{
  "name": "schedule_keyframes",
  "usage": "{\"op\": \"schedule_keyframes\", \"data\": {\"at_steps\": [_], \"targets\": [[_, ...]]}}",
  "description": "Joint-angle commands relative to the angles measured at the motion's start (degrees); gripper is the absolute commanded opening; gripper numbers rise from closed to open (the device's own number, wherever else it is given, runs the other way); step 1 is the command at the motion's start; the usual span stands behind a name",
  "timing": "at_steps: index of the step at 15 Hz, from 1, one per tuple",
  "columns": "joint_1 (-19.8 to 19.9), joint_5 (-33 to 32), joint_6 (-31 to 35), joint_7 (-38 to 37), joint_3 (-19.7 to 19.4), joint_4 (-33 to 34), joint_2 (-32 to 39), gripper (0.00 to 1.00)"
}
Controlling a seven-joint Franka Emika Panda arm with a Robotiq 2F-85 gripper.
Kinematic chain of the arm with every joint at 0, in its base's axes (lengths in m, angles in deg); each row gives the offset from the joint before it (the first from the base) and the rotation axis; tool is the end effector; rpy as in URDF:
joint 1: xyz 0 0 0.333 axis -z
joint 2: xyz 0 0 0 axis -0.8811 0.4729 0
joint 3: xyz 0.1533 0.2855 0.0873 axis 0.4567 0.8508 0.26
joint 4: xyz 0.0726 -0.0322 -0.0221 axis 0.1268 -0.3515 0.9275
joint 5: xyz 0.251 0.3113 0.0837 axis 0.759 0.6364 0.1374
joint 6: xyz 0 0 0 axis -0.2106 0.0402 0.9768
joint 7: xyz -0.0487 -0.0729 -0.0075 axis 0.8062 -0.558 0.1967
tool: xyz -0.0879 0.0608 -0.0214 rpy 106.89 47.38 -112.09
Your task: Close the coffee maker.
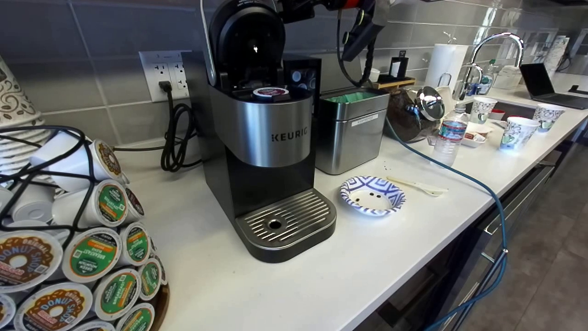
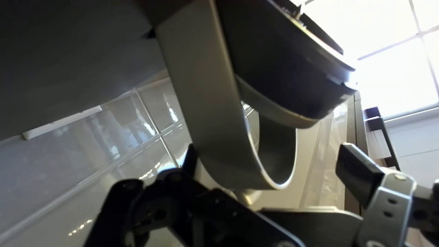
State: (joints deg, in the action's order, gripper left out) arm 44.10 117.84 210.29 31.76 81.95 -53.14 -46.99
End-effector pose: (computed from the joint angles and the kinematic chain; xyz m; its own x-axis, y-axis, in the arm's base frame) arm 0.7033 0.3213 0.5472 0.4425 -0.0208 0.8965 0.8275 -0.3759 -0.4172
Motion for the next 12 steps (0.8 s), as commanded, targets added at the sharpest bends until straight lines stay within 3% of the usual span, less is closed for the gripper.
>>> {"op": "schedule_keyframes", "data": {"at_steps": [1,2,12], "targets": [[1.4,-3.8,-7.7,-3.6,-0.4,-5.0,-3.4,1.0],[2.7,-5.4,-9.0,-4.5,1.0,-5.1,-3.4,1.0],[5.6,-12.4,-25.1,-5.7,1.5,-14.3,-10.4,1.0]]}}
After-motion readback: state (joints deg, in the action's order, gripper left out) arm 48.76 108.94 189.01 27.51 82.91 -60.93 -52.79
